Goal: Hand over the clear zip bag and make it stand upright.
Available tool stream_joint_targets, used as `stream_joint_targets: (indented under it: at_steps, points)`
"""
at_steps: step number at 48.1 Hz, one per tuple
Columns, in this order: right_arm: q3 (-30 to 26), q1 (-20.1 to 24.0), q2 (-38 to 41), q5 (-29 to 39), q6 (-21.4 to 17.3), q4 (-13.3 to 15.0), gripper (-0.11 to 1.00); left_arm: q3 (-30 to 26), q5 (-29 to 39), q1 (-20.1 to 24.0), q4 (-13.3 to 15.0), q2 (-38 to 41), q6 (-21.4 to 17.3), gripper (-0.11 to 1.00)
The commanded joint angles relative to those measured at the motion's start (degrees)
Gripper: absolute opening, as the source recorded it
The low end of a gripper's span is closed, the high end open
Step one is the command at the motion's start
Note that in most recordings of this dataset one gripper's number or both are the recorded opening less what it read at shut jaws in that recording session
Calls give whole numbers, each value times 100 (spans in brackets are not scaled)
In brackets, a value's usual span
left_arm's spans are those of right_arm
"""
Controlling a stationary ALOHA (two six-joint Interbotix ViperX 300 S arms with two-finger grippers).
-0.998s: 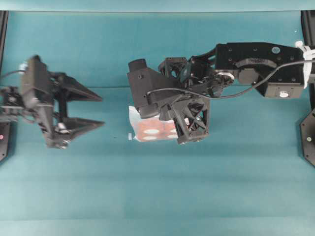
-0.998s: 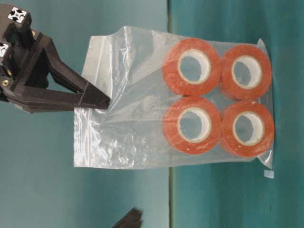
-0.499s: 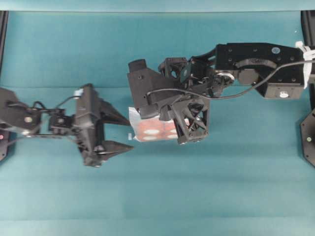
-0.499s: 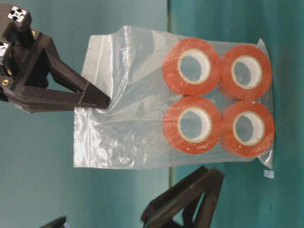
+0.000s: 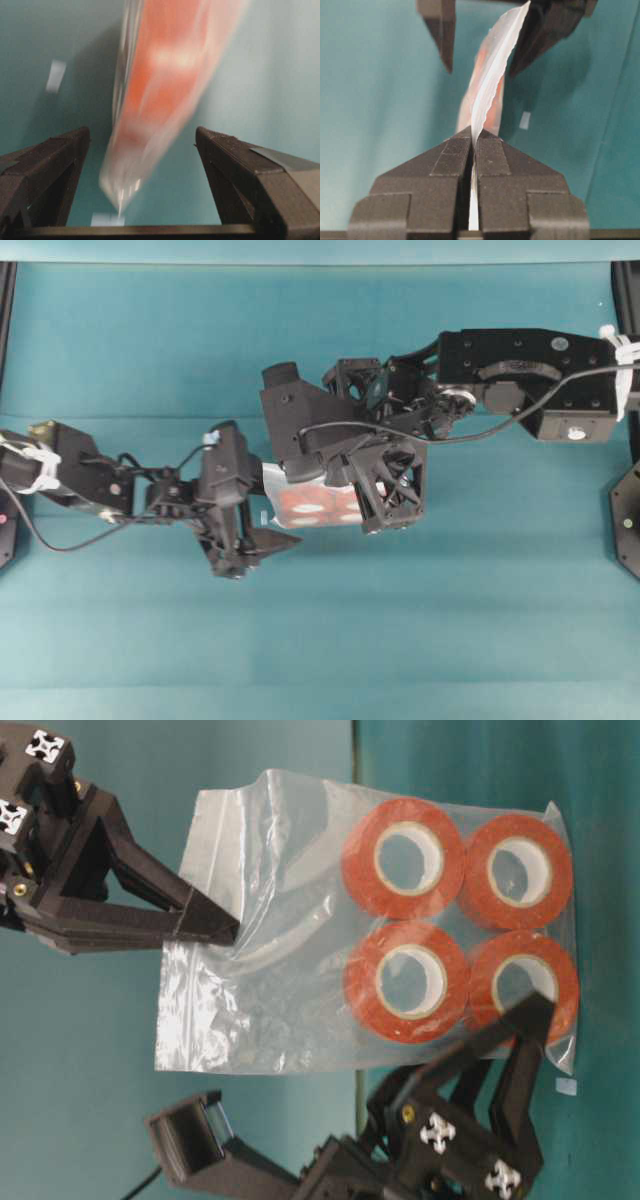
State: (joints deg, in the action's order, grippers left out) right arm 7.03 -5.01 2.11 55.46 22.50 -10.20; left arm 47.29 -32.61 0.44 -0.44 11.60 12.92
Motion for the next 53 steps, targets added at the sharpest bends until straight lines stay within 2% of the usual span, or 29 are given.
stream_joint_targets:
  at_steps: [1,22,28,34,41,44,53]
  points:
    - [-35,18,-97,-35,-62,0,1,-211,-70,9,-9,44,-18,93]
    - [9,9,-105,-9,-97,0,1,-343,-352,105,-9,70,62,92]
    - [18,9,-105,0,-97,0,1,-352,-360,167,-9,62,62,88]
    - [18,9,-105,0,-97,0,1,-343,-334,149,-9,62,-26,72]
    - [44,-9,-123,9,-114,0,1,-360,-334,114,-9,70,-123,36]
    - [53,-9,-123,18,-149,0,1,-360,-325,105,-9,70,-193,25]
    - [53,-53,-132,-18,-396,0,1,-360,-316,44,-9,70,-483,24]
